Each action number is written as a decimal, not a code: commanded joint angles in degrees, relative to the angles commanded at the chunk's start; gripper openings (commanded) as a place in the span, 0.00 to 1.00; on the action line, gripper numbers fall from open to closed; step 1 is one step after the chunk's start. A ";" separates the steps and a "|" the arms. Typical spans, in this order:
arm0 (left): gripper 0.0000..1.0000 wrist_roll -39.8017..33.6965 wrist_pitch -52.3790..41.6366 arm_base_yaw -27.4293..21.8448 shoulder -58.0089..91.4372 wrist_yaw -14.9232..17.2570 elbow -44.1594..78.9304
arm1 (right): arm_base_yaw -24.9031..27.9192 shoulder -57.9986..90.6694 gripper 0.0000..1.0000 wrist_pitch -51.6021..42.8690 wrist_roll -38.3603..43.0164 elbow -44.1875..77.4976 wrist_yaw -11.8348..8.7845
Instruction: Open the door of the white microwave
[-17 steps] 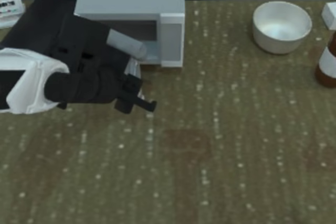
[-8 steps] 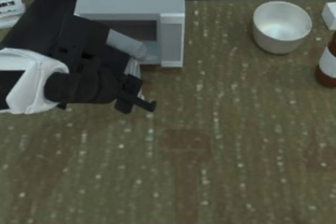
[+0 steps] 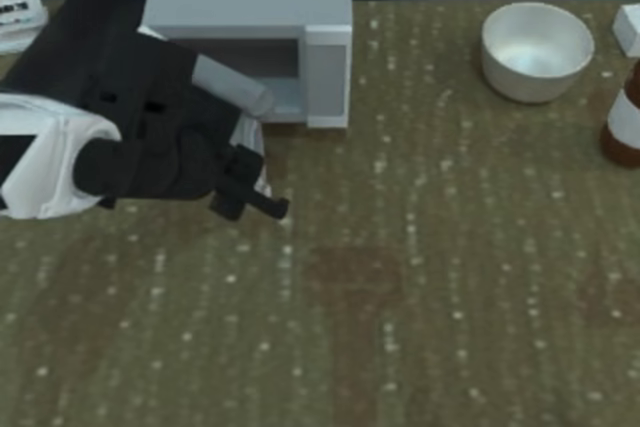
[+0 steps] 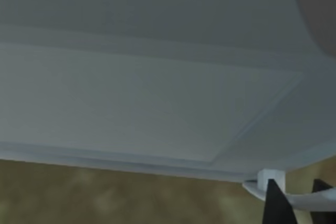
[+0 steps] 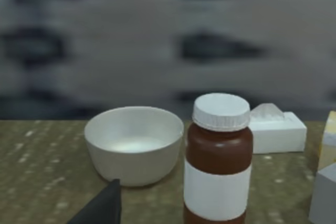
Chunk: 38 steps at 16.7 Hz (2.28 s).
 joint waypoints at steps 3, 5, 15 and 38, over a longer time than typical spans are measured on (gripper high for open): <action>0.00 1.30 -0.24 0.70 -0.29 0.89 -0.50 | 0.00 0.00 1.00 0.00 0.00 0.00 0.00; 0.00 1.30 -0.24 0.70 -0.29 0.89 -0.50 | 0.00 0.00 1.00 0.00 0.00 0.00 0.00; 0.00 1.30 -0.24 0.70 -0.29 0.89 -0.50 | 0.00 0.00 1.00 0.00 0.00 0.00 0.00; 0.00 5.75 -1.23 2.80 -1.40 4.47 -1.56 | 0.00 0.00 1.00 0.00 0.00 0.00 0.00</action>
